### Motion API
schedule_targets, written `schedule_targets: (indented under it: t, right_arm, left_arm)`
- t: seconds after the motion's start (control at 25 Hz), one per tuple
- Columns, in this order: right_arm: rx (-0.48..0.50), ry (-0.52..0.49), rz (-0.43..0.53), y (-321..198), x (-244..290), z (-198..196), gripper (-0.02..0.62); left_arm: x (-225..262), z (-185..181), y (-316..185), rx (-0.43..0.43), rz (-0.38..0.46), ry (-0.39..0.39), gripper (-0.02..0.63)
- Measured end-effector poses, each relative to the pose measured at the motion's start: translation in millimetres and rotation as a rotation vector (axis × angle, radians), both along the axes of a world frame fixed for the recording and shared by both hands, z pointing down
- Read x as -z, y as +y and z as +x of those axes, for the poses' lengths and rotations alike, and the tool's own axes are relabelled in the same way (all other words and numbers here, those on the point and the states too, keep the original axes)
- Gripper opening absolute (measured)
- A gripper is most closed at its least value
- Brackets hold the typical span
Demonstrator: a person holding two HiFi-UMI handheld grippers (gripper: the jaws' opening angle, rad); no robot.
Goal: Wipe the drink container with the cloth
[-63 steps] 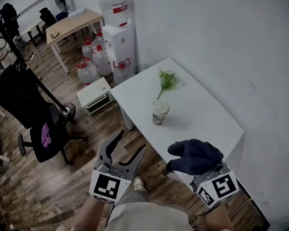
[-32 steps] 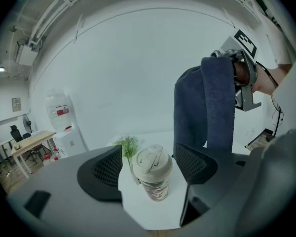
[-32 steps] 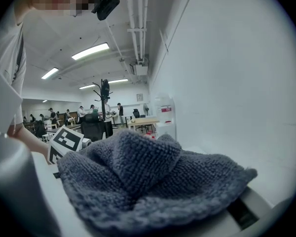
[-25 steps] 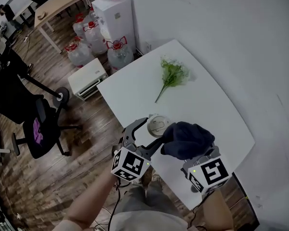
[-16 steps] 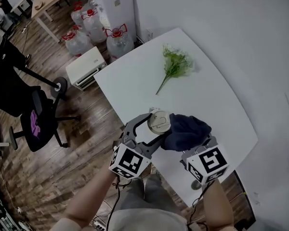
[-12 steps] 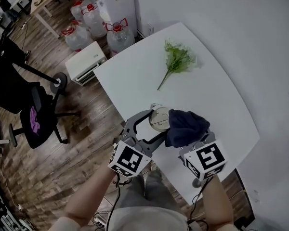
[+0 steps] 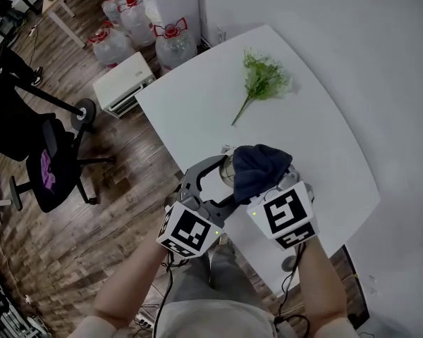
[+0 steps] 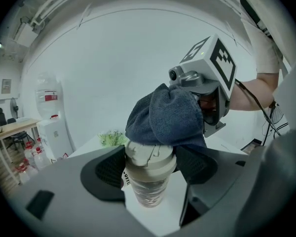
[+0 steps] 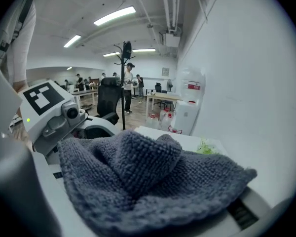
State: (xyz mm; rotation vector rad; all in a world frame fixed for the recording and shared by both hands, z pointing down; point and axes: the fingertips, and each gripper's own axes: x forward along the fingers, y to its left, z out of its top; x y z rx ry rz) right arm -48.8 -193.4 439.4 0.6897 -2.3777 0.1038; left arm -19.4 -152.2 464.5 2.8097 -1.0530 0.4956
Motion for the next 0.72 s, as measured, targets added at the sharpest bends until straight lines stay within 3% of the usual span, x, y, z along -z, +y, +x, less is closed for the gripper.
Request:
schedule_targets:
  t: [0.16, 0.36, 0.52, 0.72]
  right_arm:
    - [0.122, 0.129, 0.01, 18, -6, -9, 0.038]
    - [0.218, 0.145, -0.073, 44, -9, -10, 0.035]
    - [0.231, 0.16, -0.127, 55, -7, 5, 0.035]
    - [0.175, 0.164, -0.122, 46, -7, 22, 0.035]
  left_arm:
    - [-1, 1, 0, 0.014, -0.004, -0.008, 0.337]
    - [-2, 4, 3, 0.01, 0.038, -0.019, 0.339]
    - [1, 12, 12, -0.017, 0.08, -0.054, 0.339]
    - [3, 12, 12, 0.007, 0.073, -0.046, 0.336]
